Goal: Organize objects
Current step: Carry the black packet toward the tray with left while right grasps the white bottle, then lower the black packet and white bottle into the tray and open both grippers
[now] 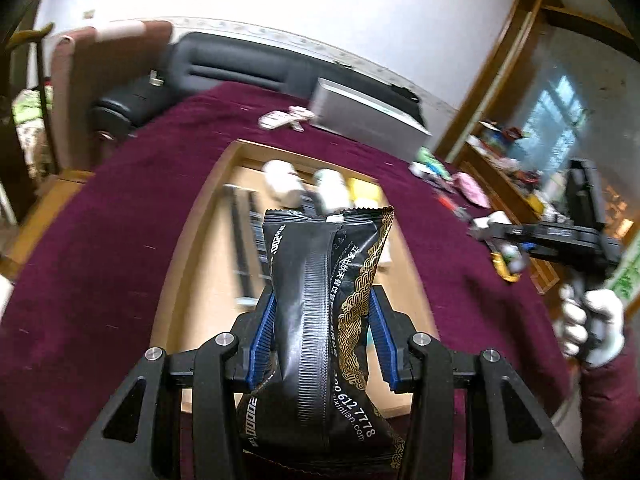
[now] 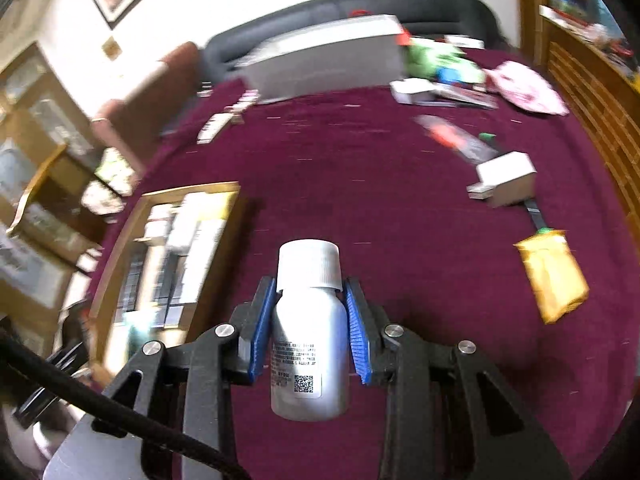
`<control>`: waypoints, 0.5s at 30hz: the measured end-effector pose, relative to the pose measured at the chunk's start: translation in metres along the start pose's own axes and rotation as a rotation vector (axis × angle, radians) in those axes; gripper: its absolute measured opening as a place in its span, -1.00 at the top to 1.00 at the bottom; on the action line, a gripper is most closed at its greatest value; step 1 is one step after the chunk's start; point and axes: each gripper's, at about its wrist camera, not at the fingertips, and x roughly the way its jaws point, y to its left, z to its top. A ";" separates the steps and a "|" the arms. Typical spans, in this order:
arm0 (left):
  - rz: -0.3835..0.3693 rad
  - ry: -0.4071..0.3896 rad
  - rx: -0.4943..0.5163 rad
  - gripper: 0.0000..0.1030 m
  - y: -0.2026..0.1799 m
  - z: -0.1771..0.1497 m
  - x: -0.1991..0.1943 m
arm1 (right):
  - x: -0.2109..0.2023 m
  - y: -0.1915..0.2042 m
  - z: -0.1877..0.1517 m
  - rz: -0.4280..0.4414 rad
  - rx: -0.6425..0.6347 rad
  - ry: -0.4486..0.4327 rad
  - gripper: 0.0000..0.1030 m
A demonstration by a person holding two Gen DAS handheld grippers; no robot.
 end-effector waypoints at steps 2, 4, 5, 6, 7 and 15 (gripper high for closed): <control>0.036 0.000 0.006 0.24 0.009 0.007 0.002 | 0.005 0.019 -0.001 0.058 -0.012 0.014 0.38; 0.050 -0.002 0.018 0.24 0.017 0.014 0.005 | 0.019 0.045 -0.004 0.113 -0.032 0.040 0.38; 0.055 0.001 0.023 0.24 0.018 0.017 0.009 | 0.023 0.053 -0.004 0.126 -0.039 0.049 0.38; 0.059 0.002 0.028 0.24 0.019 0.021 0.012 | 0.033 0.067 -0.007 0.149 -0.049 0.069 0.38; 0.061 0.008 0.035 0.24 0.020 0.028 0.019 | 0.040 0.075 -0.008 0.163 -0.054 0.083 0.38; 0.086 0.087 0.070 0.24 0.024 0.062 0.062 | 0.090 0.134 -0.020 0.197 -0.118 0.170 0.38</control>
